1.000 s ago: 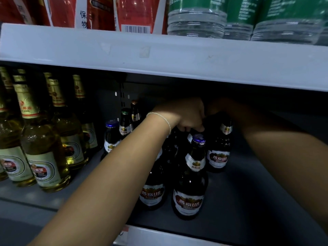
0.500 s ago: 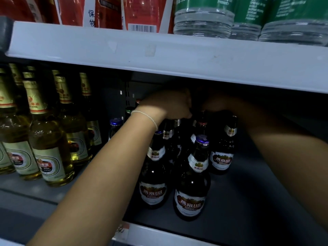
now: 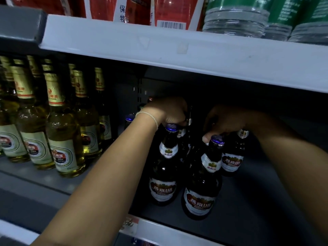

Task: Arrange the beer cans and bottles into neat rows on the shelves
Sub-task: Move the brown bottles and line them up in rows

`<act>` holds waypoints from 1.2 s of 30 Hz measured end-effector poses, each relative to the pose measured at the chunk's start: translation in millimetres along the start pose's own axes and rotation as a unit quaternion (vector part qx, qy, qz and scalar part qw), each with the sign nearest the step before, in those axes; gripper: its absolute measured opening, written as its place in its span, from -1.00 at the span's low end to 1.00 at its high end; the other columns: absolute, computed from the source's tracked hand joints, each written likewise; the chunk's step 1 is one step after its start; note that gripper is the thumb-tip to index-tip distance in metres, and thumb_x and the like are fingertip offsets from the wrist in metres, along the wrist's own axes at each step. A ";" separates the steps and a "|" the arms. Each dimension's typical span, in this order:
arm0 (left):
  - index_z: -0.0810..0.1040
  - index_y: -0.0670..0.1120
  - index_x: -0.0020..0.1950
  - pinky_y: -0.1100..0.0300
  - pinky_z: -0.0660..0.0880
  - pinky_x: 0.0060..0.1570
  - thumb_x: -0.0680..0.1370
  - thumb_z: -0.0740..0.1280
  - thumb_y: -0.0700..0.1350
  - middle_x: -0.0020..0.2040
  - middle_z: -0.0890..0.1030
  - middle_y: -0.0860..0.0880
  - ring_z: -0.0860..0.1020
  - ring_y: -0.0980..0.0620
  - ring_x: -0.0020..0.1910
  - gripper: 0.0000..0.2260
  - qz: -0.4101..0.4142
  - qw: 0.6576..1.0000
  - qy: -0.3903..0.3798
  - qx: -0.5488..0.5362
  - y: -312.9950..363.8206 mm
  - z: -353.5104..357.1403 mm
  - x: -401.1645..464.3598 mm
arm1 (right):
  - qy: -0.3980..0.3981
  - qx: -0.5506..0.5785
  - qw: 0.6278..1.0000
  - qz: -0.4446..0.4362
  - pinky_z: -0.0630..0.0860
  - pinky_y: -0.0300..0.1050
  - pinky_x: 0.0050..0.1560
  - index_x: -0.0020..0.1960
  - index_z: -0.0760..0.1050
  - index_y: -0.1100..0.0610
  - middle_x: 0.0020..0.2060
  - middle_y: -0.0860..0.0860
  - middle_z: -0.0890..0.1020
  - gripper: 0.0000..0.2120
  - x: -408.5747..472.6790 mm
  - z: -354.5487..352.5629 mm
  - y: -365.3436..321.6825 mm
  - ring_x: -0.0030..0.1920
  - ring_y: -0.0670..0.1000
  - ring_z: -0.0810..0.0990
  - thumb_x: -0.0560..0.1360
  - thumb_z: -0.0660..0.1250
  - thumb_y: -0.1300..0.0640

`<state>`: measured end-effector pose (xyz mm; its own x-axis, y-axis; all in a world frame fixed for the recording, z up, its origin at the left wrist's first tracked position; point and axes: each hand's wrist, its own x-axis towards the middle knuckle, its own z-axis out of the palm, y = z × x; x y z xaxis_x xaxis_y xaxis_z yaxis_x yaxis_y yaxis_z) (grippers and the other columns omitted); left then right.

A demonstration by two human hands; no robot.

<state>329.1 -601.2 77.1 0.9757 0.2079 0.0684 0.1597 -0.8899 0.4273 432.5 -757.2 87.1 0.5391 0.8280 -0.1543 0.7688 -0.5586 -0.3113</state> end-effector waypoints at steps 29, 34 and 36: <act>0.58 -0.18 0.05 -0.15 0.62 0.00 0.54 0.35 -0.27 -0.22 0.69 -0.18 0.70 -0.16 -0.17 -0.90 0.003 0.992 -0.051 -0.115 -3.8 10.7 19.8 | 0.026 -0.009 0.999 0.023 0.51 -0.15 -0.19 -0.18 0.70 0.13 -0.22 0.12 0.71 -0.82 7.8 -4.2 13.5 -0.23 0.00 0.61 0.29 0.61 0.09; 0.55 -0.16 0.12 -0.17 0.60 0.03 0.52 0.40 -0.23 -0.09 0.68 -0.20 0.68 -0.22 -0.09 -0.81 -0.003 0.994 -0.058 -0.094 -1.3 9.0 17.2 | 0.017 -0.024 0.999 0.036 0.50 -0.21 -0.21 -0.15 0.65 0.06 -0.15 0.11 0.70 -0.86 5.2 -3.3 12.1 -0.16 0.00 0.61 0.35 0.57 0.07; 0.54 -0.10 0.18 -0.04 0.64 -0.08 0.51 0.44 -0.14 -0.01 0.65 -0.13 0.65 -0.11 -0.13 -0.73 -0.006 0.995 -0.046 -0.083 0.4 2.6 8.8 | 0.019 -0.036 0.999 0.036 0.52 -0.16 -0.08 0.00 0.64 0.07 -0.05 0.05 0.68 -0.77 1.0 -2.8 7.7 -0.04 0.00 0.61 0.39 0.54 0.02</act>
<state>338.1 -600.8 75.5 0.9849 0.1725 -0.0170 0.1511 -0.8068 0.5712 439.9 -760.8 87.2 0.6060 0.7835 -0.1375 0.7490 -0.6202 -0.2331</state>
